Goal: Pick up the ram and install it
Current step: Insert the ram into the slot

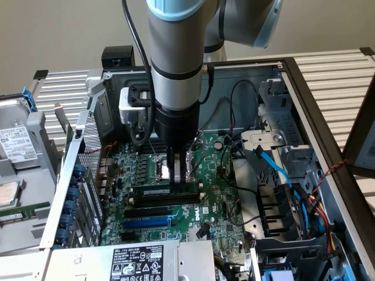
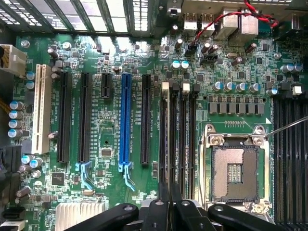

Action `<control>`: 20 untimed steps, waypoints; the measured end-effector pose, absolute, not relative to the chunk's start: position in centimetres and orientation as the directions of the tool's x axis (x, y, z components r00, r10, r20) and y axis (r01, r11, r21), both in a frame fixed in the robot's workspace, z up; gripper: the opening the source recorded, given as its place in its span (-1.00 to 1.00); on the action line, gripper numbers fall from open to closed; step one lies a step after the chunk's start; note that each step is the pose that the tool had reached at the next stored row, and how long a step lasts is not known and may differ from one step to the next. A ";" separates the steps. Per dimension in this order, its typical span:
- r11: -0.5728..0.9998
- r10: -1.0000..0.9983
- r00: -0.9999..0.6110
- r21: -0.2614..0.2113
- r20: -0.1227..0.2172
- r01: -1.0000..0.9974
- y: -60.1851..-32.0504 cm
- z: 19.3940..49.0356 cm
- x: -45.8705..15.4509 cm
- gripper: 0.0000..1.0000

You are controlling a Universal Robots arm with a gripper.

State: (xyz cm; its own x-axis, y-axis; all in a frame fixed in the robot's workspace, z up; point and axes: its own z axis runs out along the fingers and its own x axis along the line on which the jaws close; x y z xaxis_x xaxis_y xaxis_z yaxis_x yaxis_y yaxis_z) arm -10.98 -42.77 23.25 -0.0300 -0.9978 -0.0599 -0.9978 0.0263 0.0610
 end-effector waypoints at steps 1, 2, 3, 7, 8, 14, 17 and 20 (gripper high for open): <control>0.027 -0.998 -0.031 0.067 -0.060 -0.997 -42.8 23.2 -11.0 -0.76; 0.028 -0.998 -0.032 0.074 -0.059 -0.997 -42.8 23.2 -11.0 -0.76; 0.028 -0.998 -0.033 0.080 -0.059 -0.996 -42.8 23.3 -11.0 -0.76; 0.030 -0.998 -0.034 0.083 -0.052 -0.996 -42.8 23.3 -10.9 -0.76; 0.031 -0.998 -0.034 0.083 -0.045 -0.996 -42.8 23.3 -10.9 -0.76; 0.032 -0.999 -0.034 0.083 -0.031 -0.996 -42.3 23.3 -10.6 -0.76; 0.032 -0.999 -0.034 0.083 -0.030 -0.996 -42.3 23.4 -10.6 -0.76; 0.032 -0.999 -0.035 0.083 -0.030 -0.996 -42.4 23.4 -10.7 -0.76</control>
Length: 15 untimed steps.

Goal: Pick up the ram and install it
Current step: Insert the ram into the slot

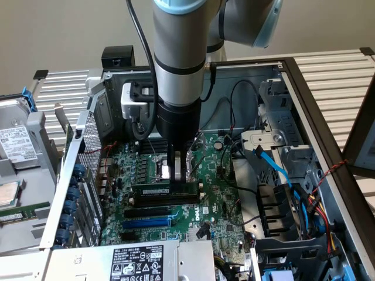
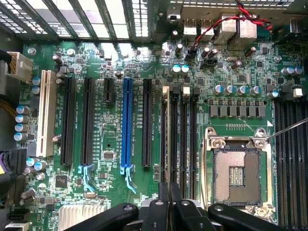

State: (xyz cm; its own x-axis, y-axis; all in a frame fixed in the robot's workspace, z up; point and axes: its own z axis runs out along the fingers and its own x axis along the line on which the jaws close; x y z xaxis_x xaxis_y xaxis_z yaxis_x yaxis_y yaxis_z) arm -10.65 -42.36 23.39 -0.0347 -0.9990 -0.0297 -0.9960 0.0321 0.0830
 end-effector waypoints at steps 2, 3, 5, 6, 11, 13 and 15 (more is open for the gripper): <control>0.032 -0.999 -0.034 0.081 -0.027 -0.996 -42.4 23.4 -10.6 -0.76; 0.032 -0.999 -0.034 0.079 -0.026 -0.996 -42.4 23.4 -10.6 -0.76; 0.034 -0.999 -0.036 0.072 -0.022 -0.997 -42.4 23.4 -10.7 -0.76; 0.035 -0.999 -0.037 0.070 -0.022 -0.997 -42.4 23.4 -10.7 -0.76; 0.039 -0.999 -0.041 0.064 -0.022 -0.997 -42.4 23.4 -10.7 -0.76; 0.041 -0.999 -0.042 0.063 -0.022 -0.997 -42.4 23.4 -10.7 -0.76; 0.042 -0.999 -0.044 0.062 -0.022 -0.997 -42.4 23.3 -10.8 -0.76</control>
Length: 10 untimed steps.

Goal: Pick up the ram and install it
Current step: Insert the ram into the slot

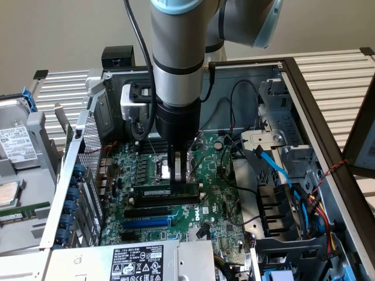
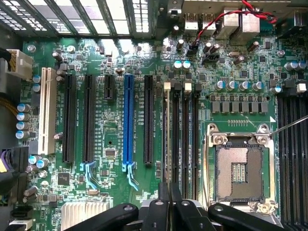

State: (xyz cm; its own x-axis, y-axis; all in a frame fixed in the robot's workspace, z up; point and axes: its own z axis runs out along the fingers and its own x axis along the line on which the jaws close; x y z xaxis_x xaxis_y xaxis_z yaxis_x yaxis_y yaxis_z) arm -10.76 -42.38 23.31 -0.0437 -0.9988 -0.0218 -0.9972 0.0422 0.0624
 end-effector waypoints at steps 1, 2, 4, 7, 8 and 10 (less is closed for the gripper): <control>0.043 -0.999 -0.044 0.062 -0.022 -0.997 -42.4 23.3 -10.8 -0.76; 0.043 -0.999 -0.044 0.061 -0.022 -0.997 -42.4 23.2 -10.8 -0.76; 0.043 -0.999 -0.045 0.060 -0.022 -0.997 -42.4 23.1 -10.8 -0.76; 0.044 -0.999 -0.046 0.059 -0.022 -0.997 -42.4 23.0 -10.8 -0.76; 0.044 -0.999 -0.046 0.059 -0.022 -0.997 -42.4 23.0 -10.8 -0.76; 0.045 -0.999 -0.046 0.059 -0.024 -0.997 -42.4 23.0 -11.0 -0.76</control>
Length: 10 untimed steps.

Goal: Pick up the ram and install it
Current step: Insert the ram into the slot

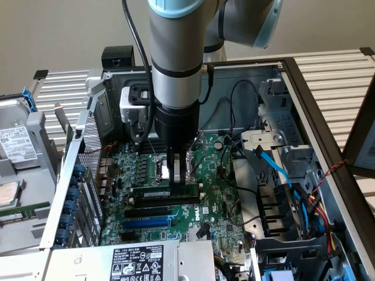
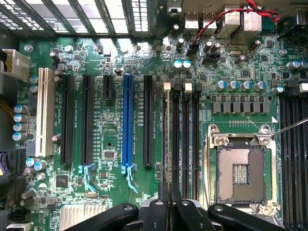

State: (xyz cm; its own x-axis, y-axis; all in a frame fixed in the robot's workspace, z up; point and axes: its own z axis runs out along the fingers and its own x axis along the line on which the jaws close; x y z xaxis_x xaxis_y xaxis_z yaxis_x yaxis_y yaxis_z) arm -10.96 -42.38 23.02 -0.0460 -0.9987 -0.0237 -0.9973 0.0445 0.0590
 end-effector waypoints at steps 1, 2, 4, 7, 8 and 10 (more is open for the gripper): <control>0.045 -0.999 -0.046 0.059 -0.024 -0.997 -42.4 23.0 -11.0 -0.76; 0.045 -0.999 -0.046 0.059 -0.024 -0.997 -42.4 23.0 -11.0 -0.76; 0.044 -0.999 -0.046 0.059 -0.025 -0.997 -42.4 23.0 -11.0 -0.76; 0.043 -0.999 -0.044 0.059 -0.024 -0.997 -42.4 23.0 -11.0 -0.76; 0.043 -0.999 -0.044 0.059 -0.024 -0.997 -42.4 23.0 -11.0 -0.76; 0.042 -0.999 -0.044 0.059 -0.024 -0.997 -42.3 23.0 -11.0 -0.76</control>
State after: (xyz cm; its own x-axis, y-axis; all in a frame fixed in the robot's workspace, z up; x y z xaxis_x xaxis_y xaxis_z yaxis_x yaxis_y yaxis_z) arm -10.98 -42.35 23.02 -0.0438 -0.9987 -0.0245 -0.9974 0.0423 0.0590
